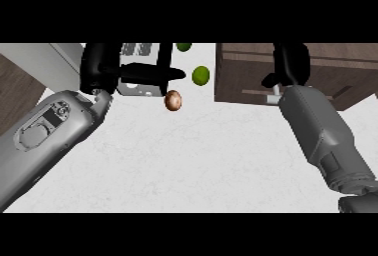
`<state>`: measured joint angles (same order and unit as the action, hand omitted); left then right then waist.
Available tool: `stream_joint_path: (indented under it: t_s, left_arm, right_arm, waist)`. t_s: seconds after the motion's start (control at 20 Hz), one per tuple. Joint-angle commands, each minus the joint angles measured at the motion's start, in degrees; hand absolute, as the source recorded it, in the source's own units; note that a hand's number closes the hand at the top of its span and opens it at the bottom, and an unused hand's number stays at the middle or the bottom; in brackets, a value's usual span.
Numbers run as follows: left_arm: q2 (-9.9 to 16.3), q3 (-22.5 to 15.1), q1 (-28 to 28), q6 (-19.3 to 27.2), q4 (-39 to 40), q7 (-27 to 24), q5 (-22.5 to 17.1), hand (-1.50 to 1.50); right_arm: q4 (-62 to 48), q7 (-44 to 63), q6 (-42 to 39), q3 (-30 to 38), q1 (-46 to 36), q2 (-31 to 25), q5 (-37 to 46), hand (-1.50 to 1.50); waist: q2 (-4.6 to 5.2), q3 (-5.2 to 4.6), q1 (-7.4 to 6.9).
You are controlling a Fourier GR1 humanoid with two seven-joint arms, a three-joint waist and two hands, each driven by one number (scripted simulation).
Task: Pick up the can, place it into the drawer and close the drawer
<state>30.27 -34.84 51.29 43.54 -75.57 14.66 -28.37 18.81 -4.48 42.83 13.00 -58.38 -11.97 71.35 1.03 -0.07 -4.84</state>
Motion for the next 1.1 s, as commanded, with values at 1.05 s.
stream_joint_path:
  t_s: [1.05]
  left_arm:
    - [2.65,3.11,-8.19,-0.73,-4.89,-1.43,2.01,-1.5]
  right_arm:
    - [0.35,-20.65,-12.77,22.34,-11.41,5.26,-27.47,-1.5]
  waist:
    - [-0.08,0.28,1.5]
